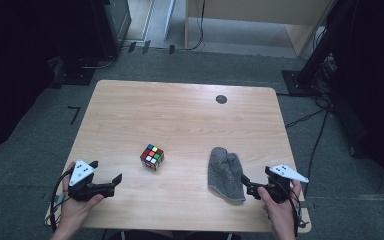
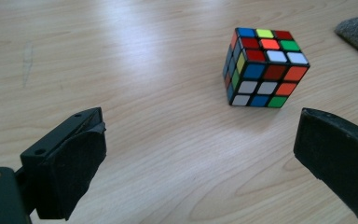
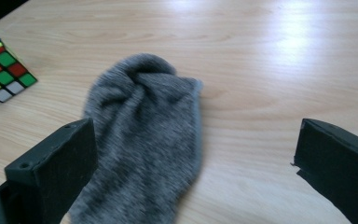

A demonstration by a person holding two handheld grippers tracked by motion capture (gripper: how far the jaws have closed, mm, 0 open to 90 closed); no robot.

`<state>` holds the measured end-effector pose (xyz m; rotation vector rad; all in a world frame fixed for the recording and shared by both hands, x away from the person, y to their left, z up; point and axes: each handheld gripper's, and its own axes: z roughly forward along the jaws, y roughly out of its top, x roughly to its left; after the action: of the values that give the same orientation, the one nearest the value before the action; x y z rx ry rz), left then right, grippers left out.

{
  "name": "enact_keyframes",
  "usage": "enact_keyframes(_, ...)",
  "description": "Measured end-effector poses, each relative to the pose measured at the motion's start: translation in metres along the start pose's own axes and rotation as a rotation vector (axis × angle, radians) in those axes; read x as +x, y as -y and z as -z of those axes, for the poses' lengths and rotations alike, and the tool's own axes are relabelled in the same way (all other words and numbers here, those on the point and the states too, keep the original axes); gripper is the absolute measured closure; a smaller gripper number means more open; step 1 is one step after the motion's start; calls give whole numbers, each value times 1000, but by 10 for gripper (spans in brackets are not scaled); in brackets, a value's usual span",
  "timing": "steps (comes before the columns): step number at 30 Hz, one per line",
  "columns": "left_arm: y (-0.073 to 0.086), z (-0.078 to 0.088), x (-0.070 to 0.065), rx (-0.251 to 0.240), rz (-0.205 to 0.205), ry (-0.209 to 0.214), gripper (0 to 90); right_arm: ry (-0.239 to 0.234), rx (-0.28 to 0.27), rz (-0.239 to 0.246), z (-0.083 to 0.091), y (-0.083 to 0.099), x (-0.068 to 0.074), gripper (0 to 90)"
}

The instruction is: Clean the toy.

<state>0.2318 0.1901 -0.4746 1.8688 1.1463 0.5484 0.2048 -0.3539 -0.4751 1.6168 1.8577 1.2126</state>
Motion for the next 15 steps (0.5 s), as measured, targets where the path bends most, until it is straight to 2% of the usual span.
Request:
enact_keyframes(7,14,4,12,28,18,-25,27,47,36,7,10,14,-20,0)
enact_keyframes(15,37,8,34,75,31,-100,27,99,83,-5,15,35,-42,0)
